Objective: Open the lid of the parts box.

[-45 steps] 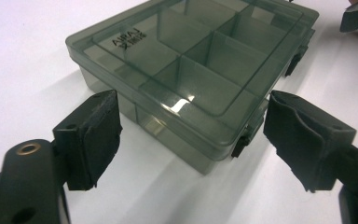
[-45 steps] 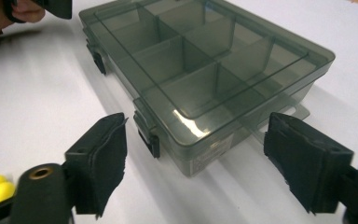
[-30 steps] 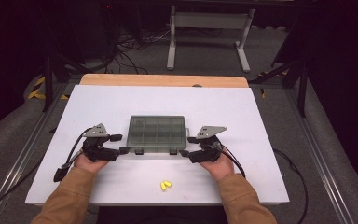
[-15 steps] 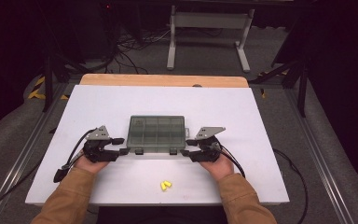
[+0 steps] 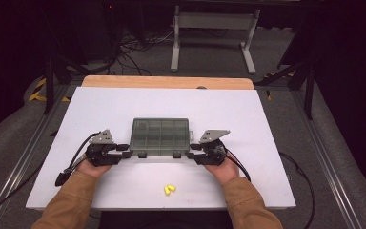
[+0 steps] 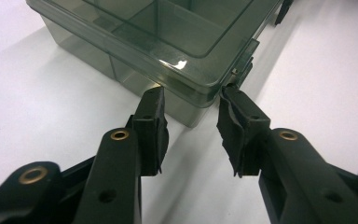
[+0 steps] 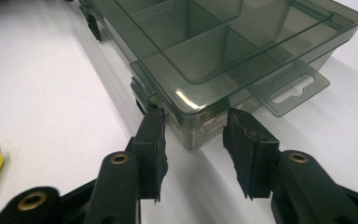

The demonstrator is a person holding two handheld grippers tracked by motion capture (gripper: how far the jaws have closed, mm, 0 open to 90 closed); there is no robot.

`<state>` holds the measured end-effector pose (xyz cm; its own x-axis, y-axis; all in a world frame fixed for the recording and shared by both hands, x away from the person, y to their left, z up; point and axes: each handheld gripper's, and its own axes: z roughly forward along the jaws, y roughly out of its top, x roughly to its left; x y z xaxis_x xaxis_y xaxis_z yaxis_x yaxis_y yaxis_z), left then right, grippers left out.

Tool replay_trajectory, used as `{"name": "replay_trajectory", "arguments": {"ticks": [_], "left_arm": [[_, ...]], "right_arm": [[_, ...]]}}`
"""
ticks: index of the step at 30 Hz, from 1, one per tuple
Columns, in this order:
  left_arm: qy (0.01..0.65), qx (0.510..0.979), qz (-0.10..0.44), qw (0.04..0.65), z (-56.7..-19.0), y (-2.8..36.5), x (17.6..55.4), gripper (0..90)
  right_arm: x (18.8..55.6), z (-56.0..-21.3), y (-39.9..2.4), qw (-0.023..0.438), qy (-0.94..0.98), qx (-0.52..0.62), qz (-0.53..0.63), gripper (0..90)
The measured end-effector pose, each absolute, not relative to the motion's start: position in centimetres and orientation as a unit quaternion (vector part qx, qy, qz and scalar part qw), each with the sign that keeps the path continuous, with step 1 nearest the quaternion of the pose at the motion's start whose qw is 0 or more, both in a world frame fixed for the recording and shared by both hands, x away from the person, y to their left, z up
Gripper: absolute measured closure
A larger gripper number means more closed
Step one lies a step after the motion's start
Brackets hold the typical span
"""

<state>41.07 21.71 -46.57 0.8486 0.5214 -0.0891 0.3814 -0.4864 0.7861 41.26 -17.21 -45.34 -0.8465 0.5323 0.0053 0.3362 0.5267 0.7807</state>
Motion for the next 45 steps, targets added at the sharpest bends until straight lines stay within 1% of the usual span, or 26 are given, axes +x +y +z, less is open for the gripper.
{"name": "replay_trajectory", "arguments": {"ticks": [3,9,17,27,30,45], "left_arm": [[0.259,0.861,0.082,0.430,-46.56,21.66,41.04,65.1],[0.254,0.863,0.088,0.427,-46.50,21.64,40.96,66.5],[0.251,0.865,0.098,0.423,-46.45,21.50,40.84,66.6],[0.253,0.864,0.098,0.423,-46.43,21.48,40.82,66.6],[0.252,0.864,0.099,0.425,-46.42,21.48,40.80,66.6],[0.245,0.860,0.106,0.434,-46.18,21.47,40.60,66.4]], "right_arm": [[41.23,-45.34,-17.17,0.121,0.867,0.250,0.415,59.9],[41.20,-45.35,-17.15,0.123,0.867,0.249,0.414,60.6],[40.94,-45.32,-16.92,0.137,0.870,0.245,0.405,60.8],[40.93,-45.30,-16.96,0.136,0.869,0.247,0.408,61.7],[40.90,-45.26,-16.98,0.137,0.867,0.244,0.411,63.2],[40.89,-45.14,-17.09,0.135,0.864,0.244,0.420,63.9]]}}
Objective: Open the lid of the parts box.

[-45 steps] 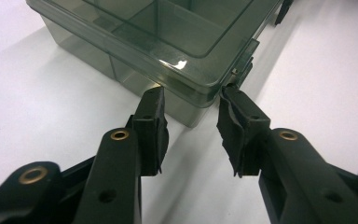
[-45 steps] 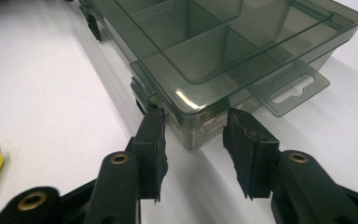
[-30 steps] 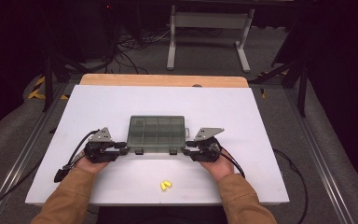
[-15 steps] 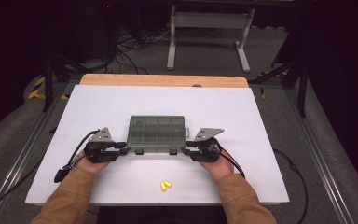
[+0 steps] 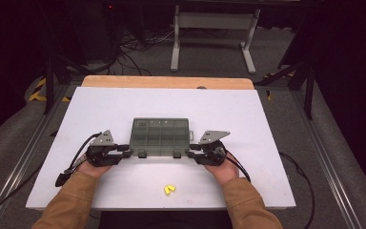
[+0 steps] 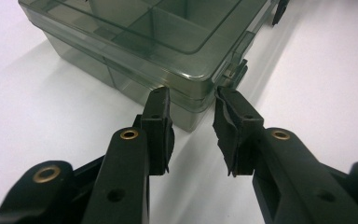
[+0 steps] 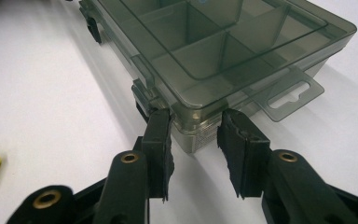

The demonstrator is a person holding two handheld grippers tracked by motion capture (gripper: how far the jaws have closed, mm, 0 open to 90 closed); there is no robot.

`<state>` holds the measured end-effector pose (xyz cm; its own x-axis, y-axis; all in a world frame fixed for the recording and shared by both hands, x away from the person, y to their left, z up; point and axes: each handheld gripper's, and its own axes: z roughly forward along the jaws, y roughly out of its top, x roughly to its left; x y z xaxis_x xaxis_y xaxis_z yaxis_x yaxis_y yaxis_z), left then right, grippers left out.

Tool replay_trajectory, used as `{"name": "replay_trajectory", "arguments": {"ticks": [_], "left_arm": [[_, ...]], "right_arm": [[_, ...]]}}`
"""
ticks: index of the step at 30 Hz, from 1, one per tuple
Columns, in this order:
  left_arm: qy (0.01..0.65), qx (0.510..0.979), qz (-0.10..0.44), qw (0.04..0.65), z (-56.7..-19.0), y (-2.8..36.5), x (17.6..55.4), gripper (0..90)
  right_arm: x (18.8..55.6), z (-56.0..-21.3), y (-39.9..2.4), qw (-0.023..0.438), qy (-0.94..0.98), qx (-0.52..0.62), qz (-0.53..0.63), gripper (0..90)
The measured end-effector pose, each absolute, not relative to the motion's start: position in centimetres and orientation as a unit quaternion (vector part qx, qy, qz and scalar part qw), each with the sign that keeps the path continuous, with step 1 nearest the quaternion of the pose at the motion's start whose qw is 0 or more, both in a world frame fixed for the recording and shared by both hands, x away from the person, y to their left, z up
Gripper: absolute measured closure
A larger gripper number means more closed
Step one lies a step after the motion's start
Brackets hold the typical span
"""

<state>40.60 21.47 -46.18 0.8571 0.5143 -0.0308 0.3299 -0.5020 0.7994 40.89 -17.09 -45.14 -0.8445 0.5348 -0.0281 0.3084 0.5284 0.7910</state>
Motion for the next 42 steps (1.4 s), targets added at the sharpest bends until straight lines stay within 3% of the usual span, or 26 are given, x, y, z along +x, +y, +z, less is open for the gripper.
{"name": "replay_trajectory", "arguments": {"ticks": [9,16,24,27,30,31,42], "left_arm": [[0.240,0.852,0.117,0.449,-45.7,21.6,40.3,75.1],[0.240,0.838,0.122,0.474,-45.4,21.7,40.2,85.9],[0.238,0.831,0.129,0.486,-45.3,21.6,40.2,89.0],[0.238,0.829,0.129,0.489,-45.3,21.6,40.2,89.2],[0.238,0.828,0.127,0.492,-45.3,21.6,40.2,89.2],[0.238,0.827,0.128,0.492,-45.2,21.6,40.2,89.2],[0.238,0.822,0.126,0.502,-45.2,21.6,40.2,89.2]], "right_arm": [[40.7,-44.7,-17.3,0.135,0.855,0.238,0.440,69.5],[40.6,-44.4,-17.6,0.137,0.842,0.240,0.463,80.9],[40.6,-44.3,-17.5,0.143,0.841,0.240,0.464,82.8],[40.6,-44.3,-17.5,0.142,0.842,0.241,0.462,80.9],[40.9,-44.3,-17.6,0.135,0.851,0.235,0.449,75.0],[41.1,-44.2,-17.9,0.132,0.856,0.238,0.440,69.0],[41.8,-43.2,-17.7,0.136,0.859,0.236,0.434,47.5]]}}
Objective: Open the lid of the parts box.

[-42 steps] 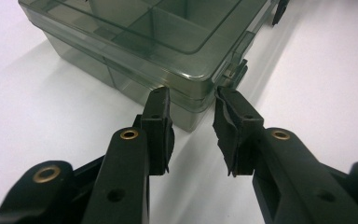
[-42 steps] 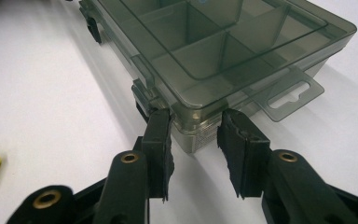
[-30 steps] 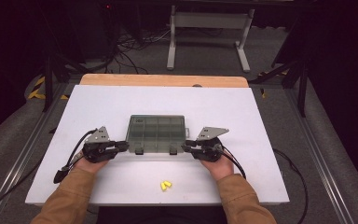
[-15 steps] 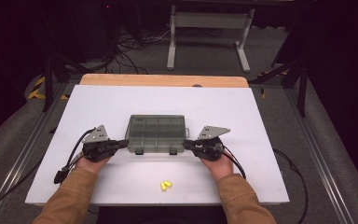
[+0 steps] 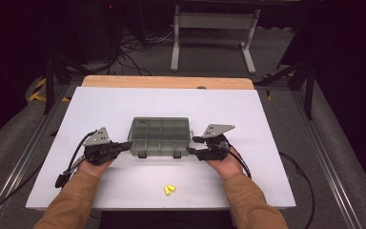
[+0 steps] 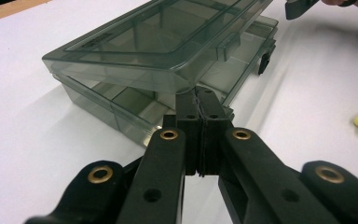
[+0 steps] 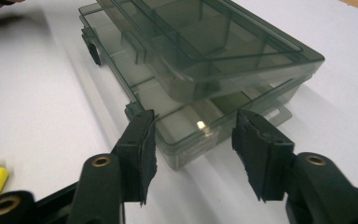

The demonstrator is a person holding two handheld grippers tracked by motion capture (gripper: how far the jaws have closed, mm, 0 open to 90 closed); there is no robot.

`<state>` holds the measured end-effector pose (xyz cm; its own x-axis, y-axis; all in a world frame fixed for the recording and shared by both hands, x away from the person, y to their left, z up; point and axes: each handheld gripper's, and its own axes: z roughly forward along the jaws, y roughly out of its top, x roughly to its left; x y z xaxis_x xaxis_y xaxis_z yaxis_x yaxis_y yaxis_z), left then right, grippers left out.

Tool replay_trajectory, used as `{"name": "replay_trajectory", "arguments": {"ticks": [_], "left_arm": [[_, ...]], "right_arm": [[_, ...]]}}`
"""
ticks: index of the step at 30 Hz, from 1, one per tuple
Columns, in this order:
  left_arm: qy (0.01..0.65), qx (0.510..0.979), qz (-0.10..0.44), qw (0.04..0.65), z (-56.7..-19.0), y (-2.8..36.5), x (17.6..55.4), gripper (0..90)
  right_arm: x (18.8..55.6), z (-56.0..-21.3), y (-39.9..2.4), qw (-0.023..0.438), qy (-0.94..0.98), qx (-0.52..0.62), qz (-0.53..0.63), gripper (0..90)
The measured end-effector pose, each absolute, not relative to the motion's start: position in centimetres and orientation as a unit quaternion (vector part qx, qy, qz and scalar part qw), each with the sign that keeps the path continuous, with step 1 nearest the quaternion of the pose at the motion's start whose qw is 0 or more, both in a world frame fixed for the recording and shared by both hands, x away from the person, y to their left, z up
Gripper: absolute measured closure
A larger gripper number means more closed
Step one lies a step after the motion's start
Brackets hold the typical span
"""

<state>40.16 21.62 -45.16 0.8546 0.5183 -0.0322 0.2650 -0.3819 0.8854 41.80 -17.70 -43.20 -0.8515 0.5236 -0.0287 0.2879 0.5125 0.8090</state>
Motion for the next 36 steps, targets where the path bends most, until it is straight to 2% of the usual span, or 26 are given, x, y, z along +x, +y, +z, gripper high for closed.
{"name": "replay_trajectory", "arguments": {"ticks": [8,18,26,36], "left_arm": [[0.238,0.822,0.125,0.503,-45.1,21.7,40.2,89.2],[0.237,0.820,0.125,0.505,-45.0,21.7,40.2,89.2],[0.238,0.819,0.127,0.507,-45.0,21.8,40.2,88.5],[0.245,0.815,0.129,0.509,-44.8,22.2,40.0,79.9]], "right_arm": [[42.7,-42.3,-16.9,0.148,0.868,0.225,0.417,32.0],[43.6,-41.9,-16.0,0.165,0.876,0.216,0.399,26.8],[43.9,-41.5,-15.7,0.176,0.876,0.208,0.399,27.2],[44.3,-39.9,-15.3,0.188,0.873,0.197,0.405,34.4]]}}
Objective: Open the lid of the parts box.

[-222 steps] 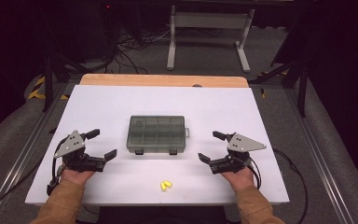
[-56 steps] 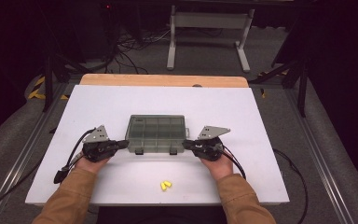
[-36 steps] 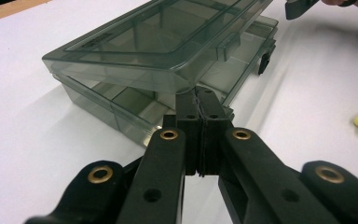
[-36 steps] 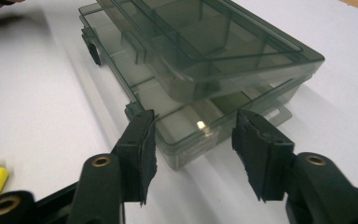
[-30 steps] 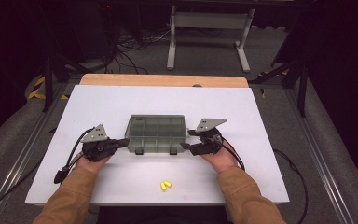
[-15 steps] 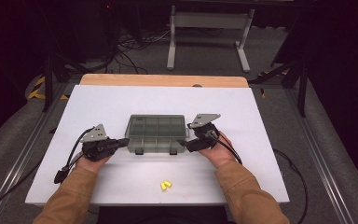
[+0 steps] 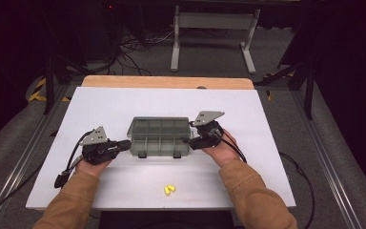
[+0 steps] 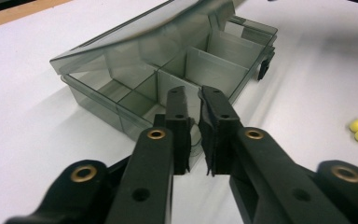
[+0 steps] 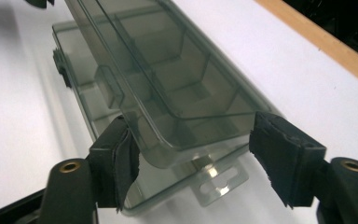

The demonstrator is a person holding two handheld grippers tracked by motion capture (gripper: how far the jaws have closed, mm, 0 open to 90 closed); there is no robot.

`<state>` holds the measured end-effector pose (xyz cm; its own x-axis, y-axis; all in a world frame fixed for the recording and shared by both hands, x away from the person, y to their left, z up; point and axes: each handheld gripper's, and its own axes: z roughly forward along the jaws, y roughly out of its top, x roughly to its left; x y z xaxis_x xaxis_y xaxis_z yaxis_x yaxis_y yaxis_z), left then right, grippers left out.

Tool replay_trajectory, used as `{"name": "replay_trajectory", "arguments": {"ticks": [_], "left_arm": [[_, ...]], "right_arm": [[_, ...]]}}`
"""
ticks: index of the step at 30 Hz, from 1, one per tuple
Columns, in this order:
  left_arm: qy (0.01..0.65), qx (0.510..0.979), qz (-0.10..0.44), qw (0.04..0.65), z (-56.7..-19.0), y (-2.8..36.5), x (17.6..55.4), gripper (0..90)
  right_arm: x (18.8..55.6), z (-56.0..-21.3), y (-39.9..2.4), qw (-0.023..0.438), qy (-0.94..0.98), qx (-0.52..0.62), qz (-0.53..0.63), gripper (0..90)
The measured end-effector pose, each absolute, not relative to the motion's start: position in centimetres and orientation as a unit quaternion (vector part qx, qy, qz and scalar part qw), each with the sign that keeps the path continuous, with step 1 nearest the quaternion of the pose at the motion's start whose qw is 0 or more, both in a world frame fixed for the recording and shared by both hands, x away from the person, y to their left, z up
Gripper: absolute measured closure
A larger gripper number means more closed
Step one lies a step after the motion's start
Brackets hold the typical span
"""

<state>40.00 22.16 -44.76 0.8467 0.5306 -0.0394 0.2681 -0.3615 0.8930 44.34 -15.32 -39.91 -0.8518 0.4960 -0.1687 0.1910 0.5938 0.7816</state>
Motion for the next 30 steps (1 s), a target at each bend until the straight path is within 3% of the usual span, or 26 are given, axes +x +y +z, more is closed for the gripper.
{"name": "replay_trajectory", "arguments": {"ticks": [19,30], "left_arm": [[0.261,0.802,0.149,0.517,-44.5,23.5,39.0,45.4],[0.261,0.791,0.141,0.535,-44.5,23.9,39.0,34.2]], "right_arm": [[47.0,-37.2,-14.9,0.198,0.853,0.201,0.440,52.0],[48.5,-36.6,-14.9,0.204,0.833,0.223,0.464,61.6]]}}
